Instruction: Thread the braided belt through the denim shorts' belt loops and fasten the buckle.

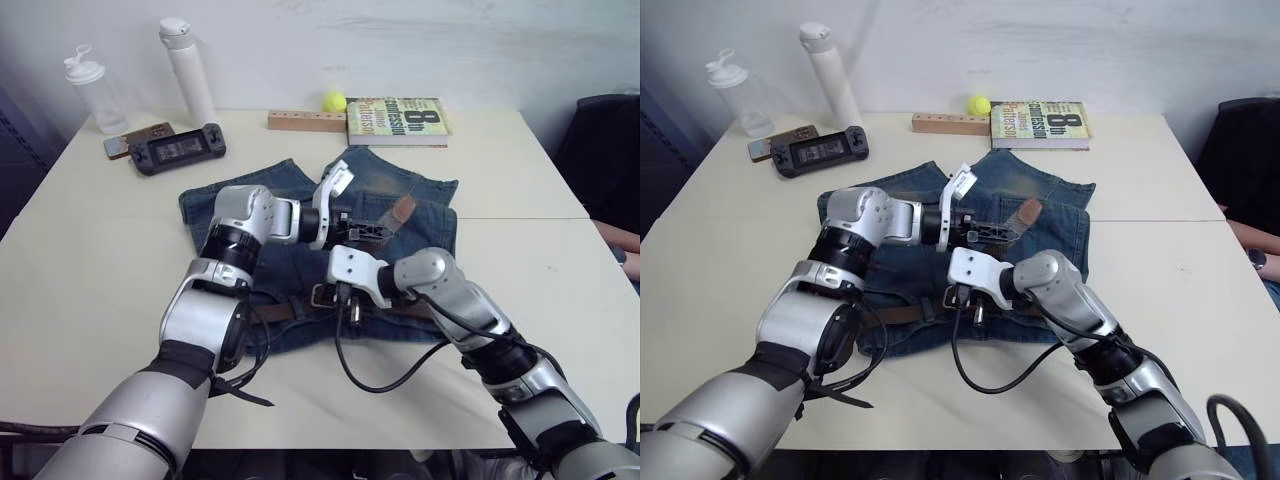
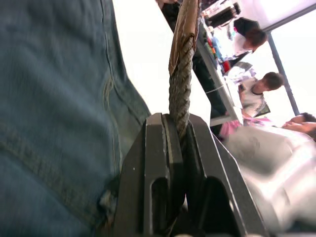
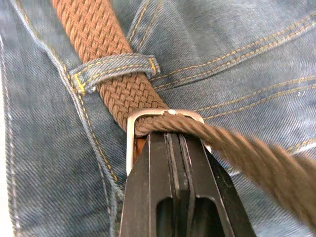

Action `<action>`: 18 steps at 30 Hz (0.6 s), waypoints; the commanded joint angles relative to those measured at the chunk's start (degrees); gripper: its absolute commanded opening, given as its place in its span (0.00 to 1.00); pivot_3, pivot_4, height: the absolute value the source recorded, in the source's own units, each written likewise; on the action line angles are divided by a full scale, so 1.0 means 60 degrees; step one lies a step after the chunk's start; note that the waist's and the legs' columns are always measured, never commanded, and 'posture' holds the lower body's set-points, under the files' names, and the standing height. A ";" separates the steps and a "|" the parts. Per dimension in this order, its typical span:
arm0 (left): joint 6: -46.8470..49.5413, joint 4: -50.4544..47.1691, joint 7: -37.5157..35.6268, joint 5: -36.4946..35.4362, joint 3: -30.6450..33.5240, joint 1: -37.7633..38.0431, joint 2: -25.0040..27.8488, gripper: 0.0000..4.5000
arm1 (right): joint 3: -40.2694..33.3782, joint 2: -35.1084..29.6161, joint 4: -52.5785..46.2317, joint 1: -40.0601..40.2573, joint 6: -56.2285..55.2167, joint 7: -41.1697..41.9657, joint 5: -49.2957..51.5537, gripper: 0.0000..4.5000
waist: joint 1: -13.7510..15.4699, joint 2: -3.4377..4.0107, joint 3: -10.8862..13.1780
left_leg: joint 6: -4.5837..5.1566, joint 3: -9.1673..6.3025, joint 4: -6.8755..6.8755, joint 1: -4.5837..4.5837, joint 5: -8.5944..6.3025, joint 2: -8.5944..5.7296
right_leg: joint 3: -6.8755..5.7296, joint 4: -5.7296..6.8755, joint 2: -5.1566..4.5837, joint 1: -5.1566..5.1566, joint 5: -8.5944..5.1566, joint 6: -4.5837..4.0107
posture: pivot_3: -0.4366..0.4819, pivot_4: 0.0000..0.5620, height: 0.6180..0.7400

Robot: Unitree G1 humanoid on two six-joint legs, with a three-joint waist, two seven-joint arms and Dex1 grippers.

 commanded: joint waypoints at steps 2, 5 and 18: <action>0.0629 -0.1570 0.0598 -0.0419 0.0732 0.0392 0.0327 0.00 | -0.0800 -0.0486 -0.0308 0.0824 0.0745 -0.0160 0.0683 0.01 | 0.0158 0.0019 0.0016 | 0.0009 -0.0001 0.0007 -0.0039 0.0003 -0.0006 | -0.0003 -0.0001 -0.0001 -0.0039 0.0001 -0.0001 | 0.48 0.27 0.98; 0.1004 -0.2188 0.0905 -0.0556 0.1078 0.0711 0.0482 0.00 | -0.1955 -0.0559 -0.1041 0.1017 0.1266 -0.0297 0.1611 0.01 | 0.0262 0.0027 0.0025 | 0.0033 -0.0026 0.0004 -0.0066 -0.0010 -0.0011 | -0.0013 -0.0019 -0.0001 -0.0028 0.0002 0.0002 | 0.48 0.27 0.98; -0.0482 -0.4243 -0.0130 0.0307 -0.1571 0.1587 0.1352 0.00 | -0.5286 -0.1333 -0.3217 0.0509 0.4286 -0.1134 0.4889 0.01 | 0.0314 0.0050 0.0058 | 0.0053 -0.0051 0.0031 -0.0233 -0.0005 -0.0020 | -0.0055 -0.0009 0.0006 -0.0158 0.0013 0.0017 | 0.48 0.27 0.98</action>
